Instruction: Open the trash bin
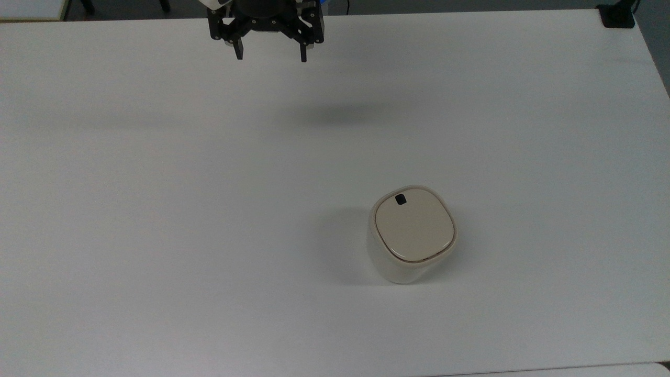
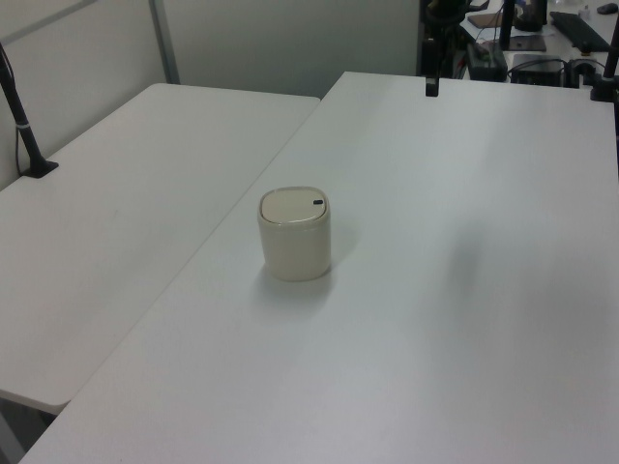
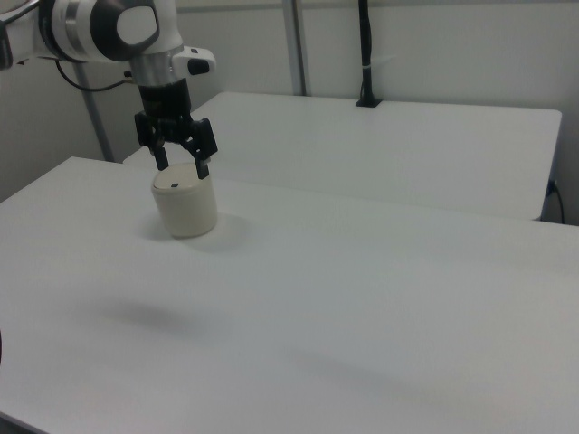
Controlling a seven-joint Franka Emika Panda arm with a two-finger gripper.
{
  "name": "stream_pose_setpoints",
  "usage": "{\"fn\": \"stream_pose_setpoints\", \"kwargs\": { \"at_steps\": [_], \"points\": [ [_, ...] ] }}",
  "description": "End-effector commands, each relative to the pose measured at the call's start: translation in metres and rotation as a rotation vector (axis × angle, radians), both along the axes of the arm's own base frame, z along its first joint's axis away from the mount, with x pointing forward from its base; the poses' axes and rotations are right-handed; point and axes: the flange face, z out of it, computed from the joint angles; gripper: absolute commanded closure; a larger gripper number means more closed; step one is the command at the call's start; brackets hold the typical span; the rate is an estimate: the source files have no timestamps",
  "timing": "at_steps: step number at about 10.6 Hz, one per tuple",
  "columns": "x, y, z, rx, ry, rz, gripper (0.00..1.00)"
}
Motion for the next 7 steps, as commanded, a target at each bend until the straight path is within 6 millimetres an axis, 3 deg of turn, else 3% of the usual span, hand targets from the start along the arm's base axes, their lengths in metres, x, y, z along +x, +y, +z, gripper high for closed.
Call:
{"fn": "stream_pose_setpoints", "kwargs": {
  "at_steps": [1, 2, 4, 5, 6, 7],
  "points": [
    [-0.002, -0.001, -0.004, 0.001, -0.005, 0.143, 0.12],
    [-0.002, -0.001, -0.005, 0.003, -0.004, 0.159, 0.30],
    [-0.002, 0.007, -0.005, 0.028, -0.005, 0.315, 0.85],
    [-0.001, 0.012, -0.006, 0.050, -0.008, 0.389, 1.00],
    [0.002, 0.018, -0.006, 0.068, -0.029, 0.422, 1.00],
    [0.010, 0.038, -0.013, 0.066, -0.060, 0.452, 1.00]
  ]
}}
